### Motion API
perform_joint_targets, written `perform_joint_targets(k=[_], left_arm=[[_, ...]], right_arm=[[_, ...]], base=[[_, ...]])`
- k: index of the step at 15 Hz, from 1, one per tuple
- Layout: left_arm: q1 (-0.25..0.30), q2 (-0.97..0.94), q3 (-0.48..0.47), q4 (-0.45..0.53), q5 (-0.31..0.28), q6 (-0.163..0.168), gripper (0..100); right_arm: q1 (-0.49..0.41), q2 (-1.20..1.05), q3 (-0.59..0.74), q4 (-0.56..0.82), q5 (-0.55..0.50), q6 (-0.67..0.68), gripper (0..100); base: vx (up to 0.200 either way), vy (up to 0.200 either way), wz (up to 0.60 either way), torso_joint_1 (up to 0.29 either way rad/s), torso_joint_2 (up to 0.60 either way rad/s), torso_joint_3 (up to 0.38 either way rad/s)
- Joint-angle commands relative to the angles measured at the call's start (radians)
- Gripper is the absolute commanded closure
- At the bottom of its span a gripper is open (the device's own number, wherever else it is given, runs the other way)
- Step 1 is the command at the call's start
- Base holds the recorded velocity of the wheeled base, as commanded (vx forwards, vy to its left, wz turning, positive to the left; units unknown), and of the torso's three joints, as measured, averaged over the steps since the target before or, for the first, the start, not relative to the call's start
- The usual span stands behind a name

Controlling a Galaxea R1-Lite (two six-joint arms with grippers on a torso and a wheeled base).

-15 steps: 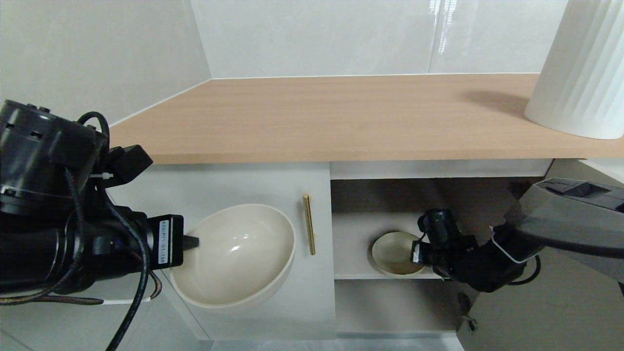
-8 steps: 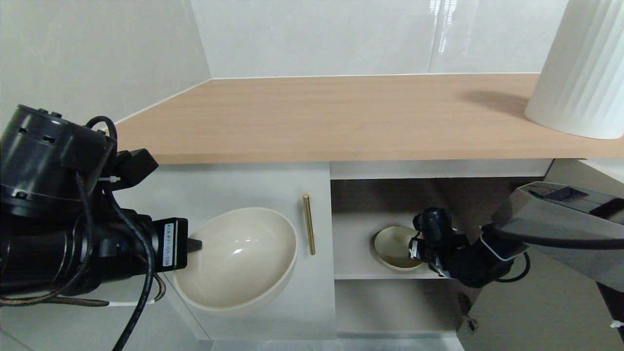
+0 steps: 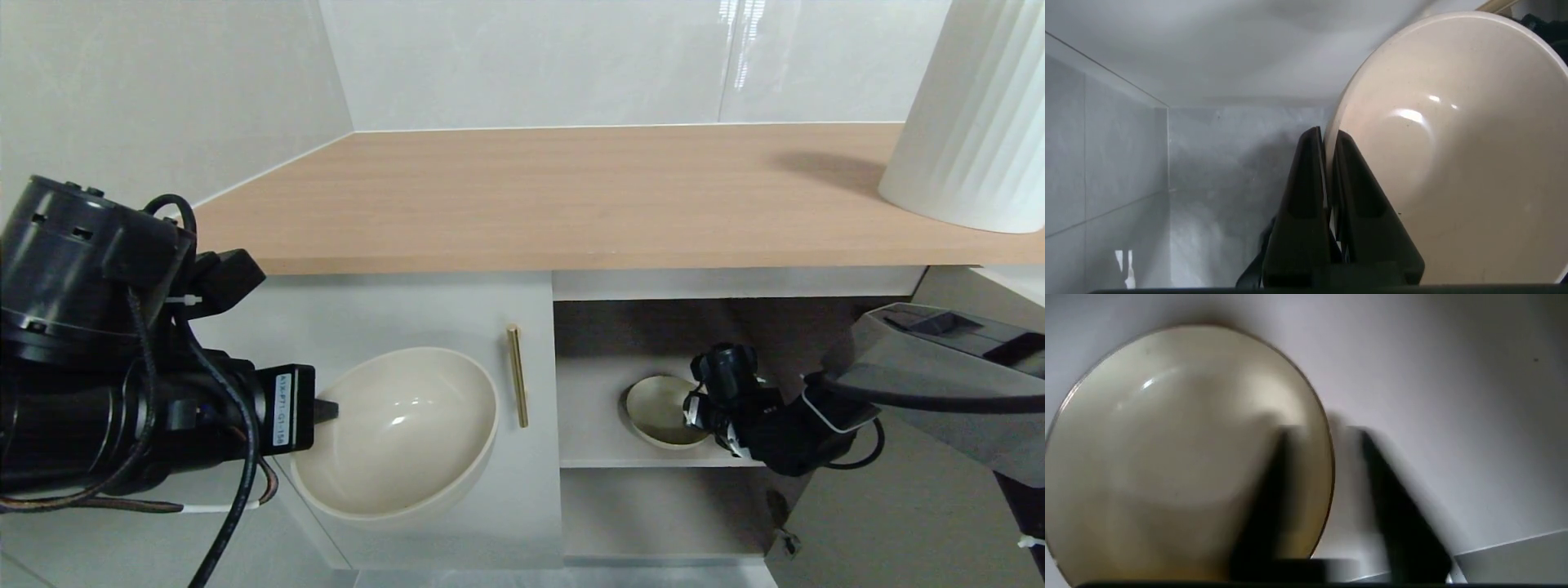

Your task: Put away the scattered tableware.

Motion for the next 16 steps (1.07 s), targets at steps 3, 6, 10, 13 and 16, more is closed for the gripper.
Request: perform_joint_targets(k=[3, 6, 10, 13, 16], left_arm=[[-0.015, 0.006, 0.001, -0.001, 0.000, 0.002, 100], [-0.109, 0.066, 0.007, -0.034, 0.003, 0.015, 100], [-0.193, 0.171, 0.111, -0.141, 0.031, 0.107, 100], [-0.275, 0.344, 0.121, -0.304, 0.140, 0.160, 100], [-0.338, 0.485, 0.026, -0.350, 0.204, 0.217, 100]], right_arm=[[0.000, -0.079, 0.040, 0.026, 0.003, 0.013, 0], [0.098, -0.391, 0.202, 0.210, 0.209, 0.013, 0], [0.180, -0.641, 0.166, 0.622, 0.312, -0.033, 0], [0.235, -0.800, 0.173, 0.739, 0.358, -0.087, 0], [0.238, -0.846, 0.184, 0.771, 0.362, -0.093, 0]], base=[[0.000, 0.000, 0.00, 0.000, 0.00, 0.000], [0.000, 0.000, 0.00, 0.000, 0.00, 0.000], [0.000, 0.000, 0.00, 0.000, 0.00, 0.000], [0.000, 0.000, 0.00, 0.000, 0.00, 0.000], [0.000, 0.000, 0.00, 0.000, 0.00, 0.000]])
